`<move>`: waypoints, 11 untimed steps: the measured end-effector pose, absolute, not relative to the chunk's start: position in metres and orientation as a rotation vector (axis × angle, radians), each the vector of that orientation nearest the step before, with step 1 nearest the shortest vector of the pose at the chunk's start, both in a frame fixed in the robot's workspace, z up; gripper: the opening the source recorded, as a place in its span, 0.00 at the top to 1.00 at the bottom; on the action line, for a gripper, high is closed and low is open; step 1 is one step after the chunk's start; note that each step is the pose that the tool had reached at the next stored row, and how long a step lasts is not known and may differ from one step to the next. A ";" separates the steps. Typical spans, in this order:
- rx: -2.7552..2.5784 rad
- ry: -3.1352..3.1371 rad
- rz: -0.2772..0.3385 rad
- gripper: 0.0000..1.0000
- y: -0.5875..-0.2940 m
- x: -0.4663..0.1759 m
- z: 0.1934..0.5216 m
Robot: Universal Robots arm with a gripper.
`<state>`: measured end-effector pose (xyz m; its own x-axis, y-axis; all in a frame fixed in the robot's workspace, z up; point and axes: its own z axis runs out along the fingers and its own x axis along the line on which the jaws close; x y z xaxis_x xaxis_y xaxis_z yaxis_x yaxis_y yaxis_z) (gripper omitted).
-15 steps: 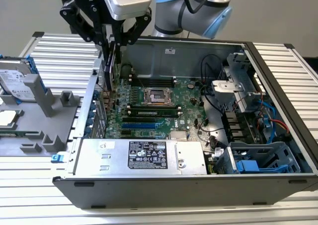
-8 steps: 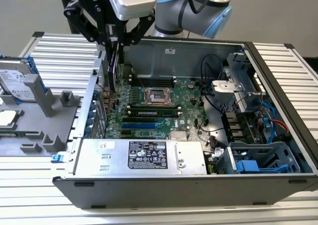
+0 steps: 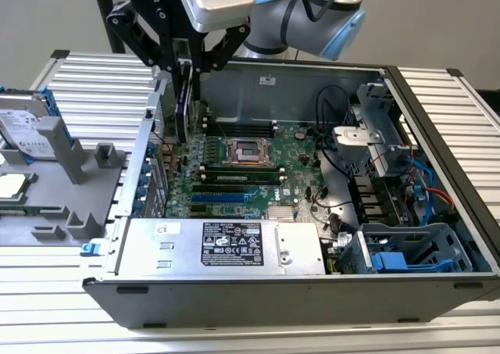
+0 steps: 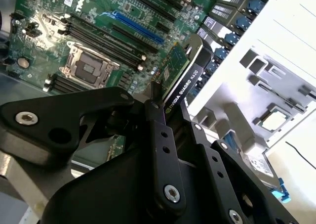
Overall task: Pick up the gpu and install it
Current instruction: 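Pick up the gpu and move the gpu toward the slot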
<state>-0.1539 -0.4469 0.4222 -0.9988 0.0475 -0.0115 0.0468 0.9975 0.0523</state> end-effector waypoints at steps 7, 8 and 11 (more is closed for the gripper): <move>0.074 3.127 0.081 1.00 -0.447 -0.149 0.422; 0.074 3.127 0.081 1.00 -0.447 -0.148 0.422; 0.074 3.127 0.081 1.00 -0.447 -0.146 0.422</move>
<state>-0.1458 -0.4469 0.4222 -0.9988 0.0475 -0.0115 0.0468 0.9975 0.0524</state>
